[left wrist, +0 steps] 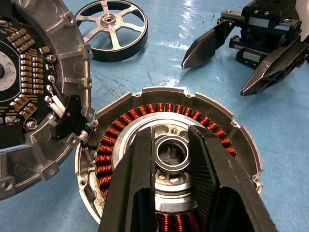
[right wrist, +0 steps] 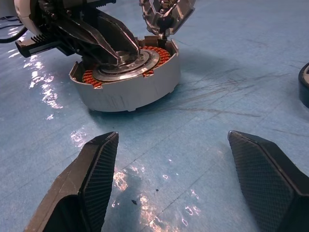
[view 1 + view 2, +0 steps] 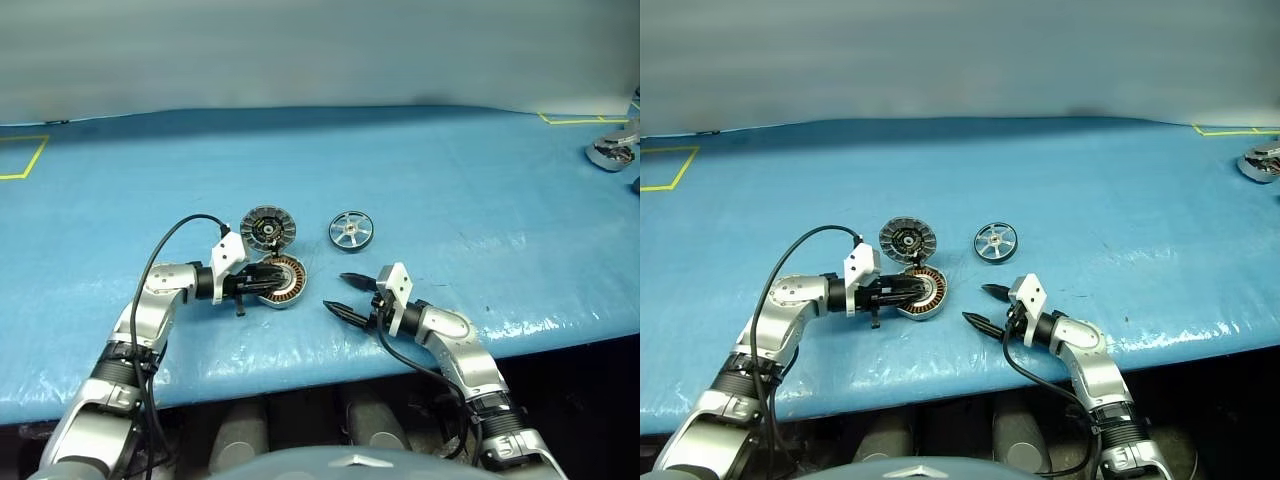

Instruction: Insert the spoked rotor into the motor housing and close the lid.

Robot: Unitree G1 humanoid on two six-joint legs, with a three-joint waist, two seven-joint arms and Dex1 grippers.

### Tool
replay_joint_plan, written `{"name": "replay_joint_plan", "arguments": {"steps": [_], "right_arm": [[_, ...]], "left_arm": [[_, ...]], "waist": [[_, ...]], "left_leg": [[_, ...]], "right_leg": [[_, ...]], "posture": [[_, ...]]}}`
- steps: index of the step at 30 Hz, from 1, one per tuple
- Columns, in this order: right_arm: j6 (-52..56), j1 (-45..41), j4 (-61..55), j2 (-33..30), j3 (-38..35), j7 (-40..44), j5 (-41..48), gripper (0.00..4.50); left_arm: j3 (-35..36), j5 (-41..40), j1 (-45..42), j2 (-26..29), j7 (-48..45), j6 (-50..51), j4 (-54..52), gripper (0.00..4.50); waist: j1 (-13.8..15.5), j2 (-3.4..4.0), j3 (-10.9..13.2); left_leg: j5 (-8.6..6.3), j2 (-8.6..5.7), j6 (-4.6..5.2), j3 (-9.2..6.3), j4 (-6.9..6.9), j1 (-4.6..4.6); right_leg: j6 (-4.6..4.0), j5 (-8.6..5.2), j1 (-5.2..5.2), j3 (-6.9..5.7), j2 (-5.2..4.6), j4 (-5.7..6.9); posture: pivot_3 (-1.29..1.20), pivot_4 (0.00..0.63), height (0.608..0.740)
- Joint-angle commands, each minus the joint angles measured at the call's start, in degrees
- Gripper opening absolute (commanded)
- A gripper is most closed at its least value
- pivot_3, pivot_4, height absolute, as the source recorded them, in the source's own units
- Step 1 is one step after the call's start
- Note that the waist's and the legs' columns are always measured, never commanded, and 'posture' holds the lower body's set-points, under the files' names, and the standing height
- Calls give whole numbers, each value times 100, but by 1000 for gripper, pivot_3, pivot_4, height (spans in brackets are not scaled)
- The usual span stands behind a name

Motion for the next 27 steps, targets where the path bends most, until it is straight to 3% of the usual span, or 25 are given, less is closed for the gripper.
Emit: {"name": "replay_joint_plan", "arguments": {"steps": [1,8,15,26,27], "right_arm": [[-116,-72,-60,-21,9,12,16,3825],[-120,-79,-42,-19,35,2,-20,3825],[-119,-91,-29,-28,66,-16,-34,3825],[-154,-81,7,-56,98,-31,-63,3825],[-154,-88,14,-54,103,-27,-62,3825]], "left_arm": [[156,-31,-18,-50,151,-247,-181,639],[91,-105,-20,5,111,-143,-178,639],[141,-14,-26,7,255,-276,-125,2959],[285,-441,32,-126,248,-122,-282,2959],[276,-439,15,-141,265,-122,-265,2797]], "waist": [[1,0,0],[1,0,0],[0,0,0],[4,0,0],[3,0,0]], "left_leg": [[0,0,0,0,0,0],[0,0,0,0,0,0],[0,0,0,0,1,0],[0,0,0,0,1,0],[0,0,0,0,2,0]], "right_leg": [[0,0,0,0,0,0],[0,0,0,0,0,0],[0,0,0,0,0,1],[0,0,1,0,0,1],[0,0,1,0,0,1]], "posture": [[0,150,740],[0,150,740],[0,150,740],[0,150,740],[0,150,740]]}}
